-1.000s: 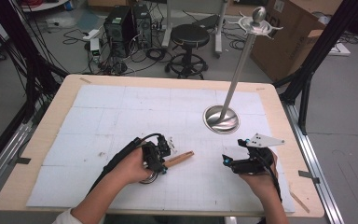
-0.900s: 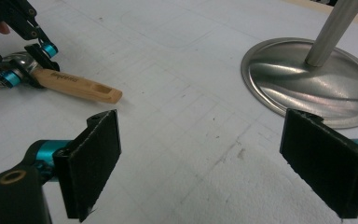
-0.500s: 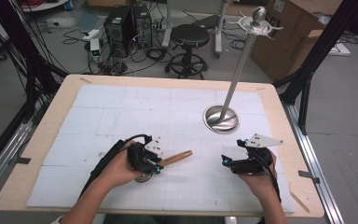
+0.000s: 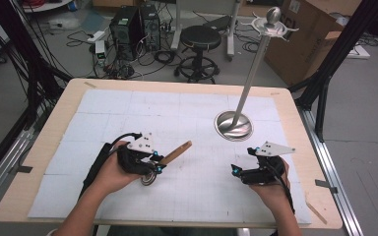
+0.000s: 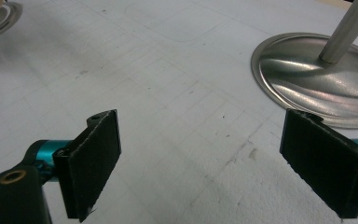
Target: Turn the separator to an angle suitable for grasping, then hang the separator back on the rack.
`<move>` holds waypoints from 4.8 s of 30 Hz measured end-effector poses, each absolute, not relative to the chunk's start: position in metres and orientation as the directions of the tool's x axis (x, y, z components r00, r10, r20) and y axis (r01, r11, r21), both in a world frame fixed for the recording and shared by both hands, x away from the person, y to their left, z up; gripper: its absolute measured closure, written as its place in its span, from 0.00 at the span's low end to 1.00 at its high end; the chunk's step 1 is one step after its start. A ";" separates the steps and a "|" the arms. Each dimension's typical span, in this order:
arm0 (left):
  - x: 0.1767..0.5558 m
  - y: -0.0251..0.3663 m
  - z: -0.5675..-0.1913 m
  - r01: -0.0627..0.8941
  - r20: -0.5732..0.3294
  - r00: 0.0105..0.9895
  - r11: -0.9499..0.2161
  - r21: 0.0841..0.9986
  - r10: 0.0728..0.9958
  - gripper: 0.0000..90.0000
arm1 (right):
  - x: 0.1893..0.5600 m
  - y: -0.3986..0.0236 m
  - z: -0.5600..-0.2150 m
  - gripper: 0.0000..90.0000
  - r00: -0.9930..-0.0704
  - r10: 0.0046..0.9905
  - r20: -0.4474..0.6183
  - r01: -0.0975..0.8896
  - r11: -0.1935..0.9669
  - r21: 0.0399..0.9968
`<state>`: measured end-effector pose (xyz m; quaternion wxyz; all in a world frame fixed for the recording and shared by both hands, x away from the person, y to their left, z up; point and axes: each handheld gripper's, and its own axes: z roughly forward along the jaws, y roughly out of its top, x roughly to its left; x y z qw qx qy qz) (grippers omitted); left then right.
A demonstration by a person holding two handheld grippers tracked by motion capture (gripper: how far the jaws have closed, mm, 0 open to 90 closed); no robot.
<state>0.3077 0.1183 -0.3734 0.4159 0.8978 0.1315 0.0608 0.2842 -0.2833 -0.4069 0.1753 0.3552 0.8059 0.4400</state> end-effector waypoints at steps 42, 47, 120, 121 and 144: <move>0.304 0.145 -0.352 0.103 -0.036 0.982 -0.372 0.922 0.184 0.77 | 0.299 -0.223 -0.334 0.12 -0.850 0.522 0.073 0.246 0.270 0.931; 0.304 0.145 -0.351 0.103 -0.039 0.982 -0.357 0.928 0.183 0.77 | 0.302 -0.213 -0.325 0.12 -0.869 0.490 0.070 0.229 0.272 0.935; 0.301 0.132 -0.351 0.028 0.009 0.991 -0.273 0.962 0.134 0.76 | 0.306 -0.138 -0.309 0.75 -0.986 0.140 0.091 0.124 0.251 0.960; 0.301 0.132 -0.351 0.033 0.004 0.991 -0.271 0.962 0.135 0.76 | 0.306 -0.138 -0.308 0.75 -0.986 0.139 0.094 0.127 0.249 0.960; 0.317 0.180 -0.353 0.161 -0.032 0.918 -0.299 0.941 0.396 0.36 | 0.316 -0.201 -0.293 0.75 -0.947 0.312 0.080 0.166 0.262 0.951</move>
